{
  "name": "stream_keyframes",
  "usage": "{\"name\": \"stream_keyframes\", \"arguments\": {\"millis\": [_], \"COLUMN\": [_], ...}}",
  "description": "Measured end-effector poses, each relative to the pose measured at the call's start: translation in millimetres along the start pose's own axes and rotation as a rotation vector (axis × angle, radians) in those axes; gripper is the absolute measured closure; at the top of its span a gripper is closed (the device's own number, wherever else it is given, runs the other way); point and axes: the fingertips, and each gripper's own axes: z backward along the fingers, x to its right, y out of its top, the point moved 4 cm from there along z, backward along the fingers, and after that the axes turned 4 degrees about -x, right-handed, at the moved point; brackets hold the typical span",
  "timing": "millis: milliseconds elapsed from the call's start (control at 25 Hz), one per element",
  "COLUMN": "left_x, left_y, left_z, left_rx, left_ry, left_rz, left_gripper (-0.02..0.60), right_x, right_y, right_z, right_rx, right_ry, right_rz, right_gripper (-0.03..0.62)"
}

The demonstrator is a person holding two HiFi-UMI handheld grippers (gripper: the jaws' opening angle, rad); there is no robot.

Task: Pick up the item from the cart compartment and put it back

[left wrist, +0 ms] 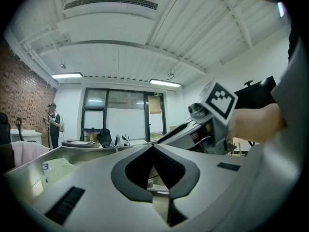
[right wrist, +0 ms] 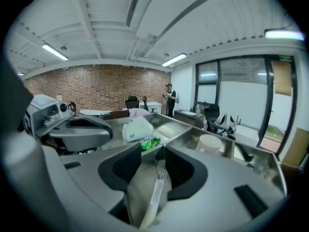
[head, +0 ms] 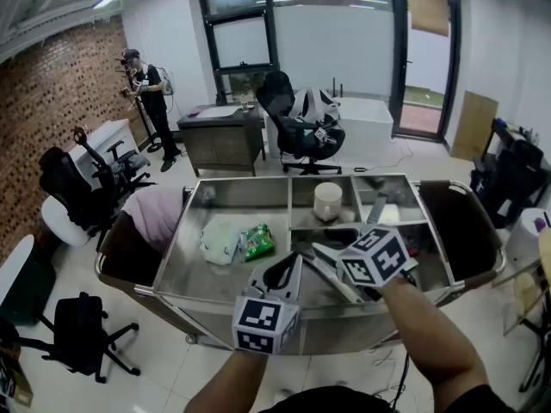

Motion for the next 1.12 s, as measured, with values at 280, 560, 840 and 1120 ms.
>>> {"name": "stream_keyframes", "arguments": {"millis": [280, 560, 840, 1120], "left_x": [-7.7, -12.9, -16.4, -18.1], "left_y": [3.9, -2.4, -4.2, -4.4], "left_z": [-9.2, -7.9, -8.7, -9.3], "left_rx": [-0.007, -0.017, -0.016, -0.019], "left_ry": [0.014, 0.022, 0.025, 0.025], "left_rz": [0.009, 0.024, 0.021, 0.016], "left_gripper": [0.581, 0.581, 0.581, 0.581], "right_x": [8.7, 15.5, 17.5, 18.3], "right_y": [-33.1, -69.3, -85.1, -84.5], "right_z": [-73.1, -118.1, -129.7, -129.6], "right_rx": [-0.279, -0.424, -0.486, -0.451], "right_ry": [0.016, 0.019, 0.032, 0.037], "right_rz": [0.028, 0.002, -0.021, -0.054], "right_gripper": [0.41, 0.41, 0.401, 0.421]}}
